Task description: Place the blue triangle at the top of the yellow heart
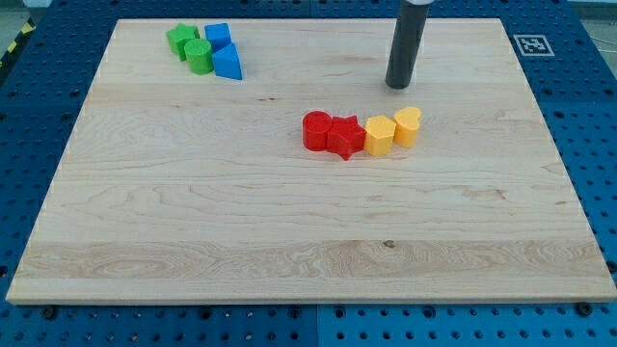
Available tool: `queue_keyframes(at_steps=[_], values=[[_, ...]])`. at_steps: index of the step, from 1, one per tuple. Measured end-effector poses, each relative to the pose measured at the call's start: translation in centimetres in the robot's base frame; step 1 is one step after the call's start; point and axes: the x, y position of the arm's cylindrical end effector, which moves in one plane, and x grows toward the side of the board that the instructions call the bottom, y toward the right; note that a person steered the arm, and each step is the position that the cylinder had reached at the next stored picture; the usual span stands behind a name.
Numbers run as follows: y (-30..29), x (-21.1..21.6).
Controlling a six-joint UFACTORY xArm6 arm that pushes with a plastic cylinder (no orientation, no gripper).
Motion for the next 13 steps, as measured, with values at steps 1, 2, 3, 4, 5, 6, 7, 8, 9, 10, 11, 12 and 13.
queue_keyframes(at_steps=[1, 2, 3, 4, 5, 6, 7, 8, 9, 10, 11, 12, 13], values=[[-3.4, -2.8], [-6.7, -3.6], [-10.8, -5.4], [-15.2, -8.3], [-20.5, -10.5], [-24.3, -11.3], [-25.2, -10.5], [-25.1, -8.2], [-25.1, -7.4], [-25.1, -5.9], [-25.1, -4.7], [-27.3, -4.2], [-27.3, -2.3]])
